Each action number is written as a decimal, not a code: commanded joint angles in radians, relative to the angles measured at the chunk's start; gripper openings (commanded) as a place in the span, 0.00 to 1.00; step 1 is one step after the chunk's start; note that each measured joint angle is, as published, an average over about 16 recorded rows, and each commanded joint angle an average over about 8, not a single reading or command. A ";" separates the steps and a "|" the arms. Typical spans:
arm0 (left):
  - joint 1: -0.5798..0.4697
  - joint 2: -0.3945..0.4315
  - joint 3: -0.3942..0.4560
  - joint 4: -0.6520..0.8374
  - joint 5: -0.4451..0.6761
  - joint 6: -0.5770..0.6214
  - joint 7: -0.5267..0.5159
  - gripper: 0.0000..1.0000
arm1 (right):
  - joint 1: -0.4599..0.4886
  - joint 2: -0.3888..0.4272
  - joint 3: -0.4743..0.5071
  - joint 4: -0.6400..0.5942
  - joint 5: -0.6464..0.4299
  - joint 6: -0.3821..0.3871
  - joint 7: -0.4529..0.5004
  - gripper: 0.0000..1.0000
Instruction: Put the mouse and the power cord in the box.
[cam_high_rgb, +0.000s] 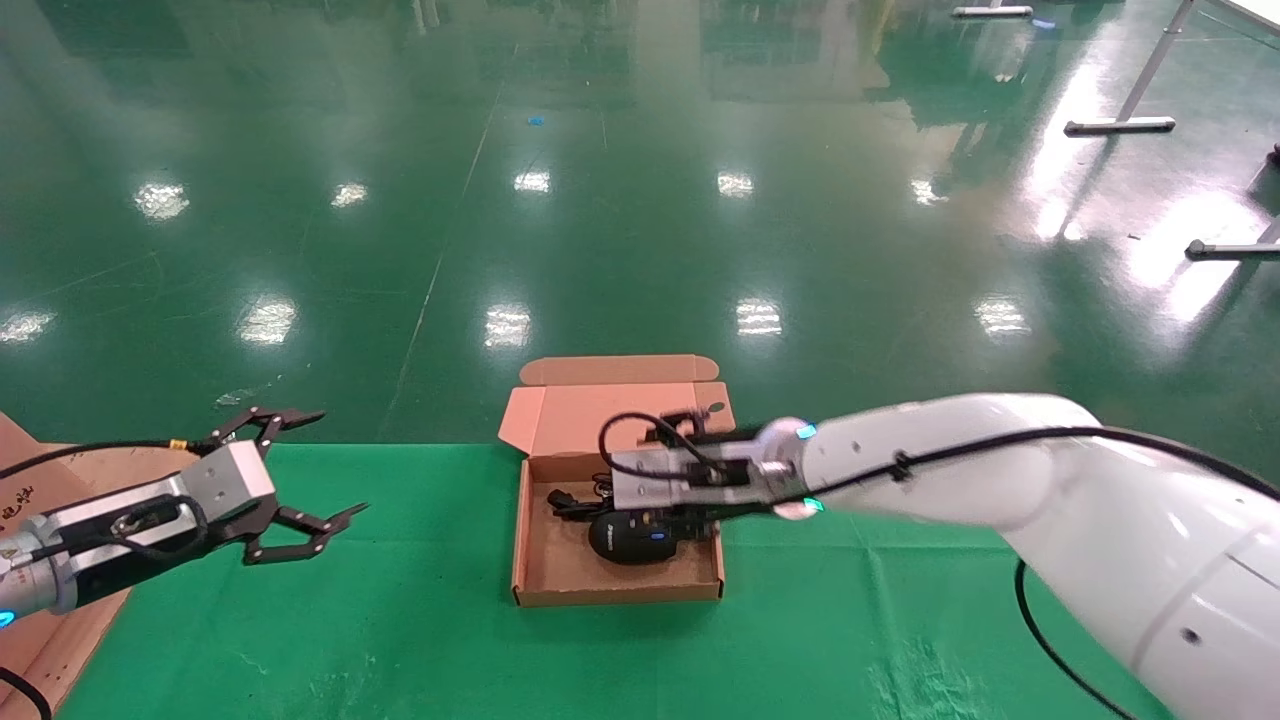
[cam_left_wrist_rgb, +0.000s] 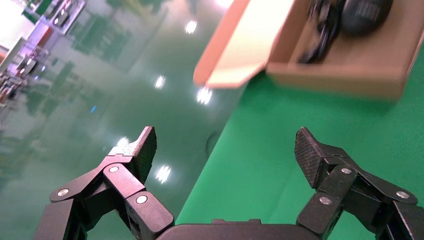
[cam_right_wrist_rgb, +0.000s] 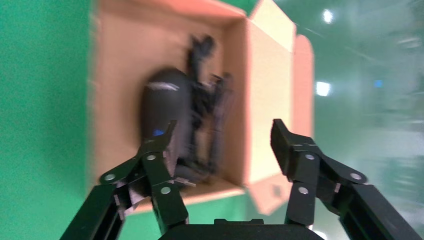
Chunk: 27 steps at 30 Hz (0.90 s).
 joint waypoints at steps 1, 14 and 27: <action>0.010 -0.007 -0.014 -0.032 0.000 0.009 -0.033 1.00 | -0.016 0.020 0.027 0.017 0.024 -0.023 0.006 1.00; 0.093 -0.068 -0.128 -0.309 0.003 0.085 -0.316 1.00 | -0.146 0.186 0.246 0.157 0.222 -0.209 0.058 1.00; 0.175 -0.128 -0.243 -0.585 0.006 0.162 -0.598 1.00 | -0.276 0.351 0.465 0.297 0.420 -0.395 0.109 1.00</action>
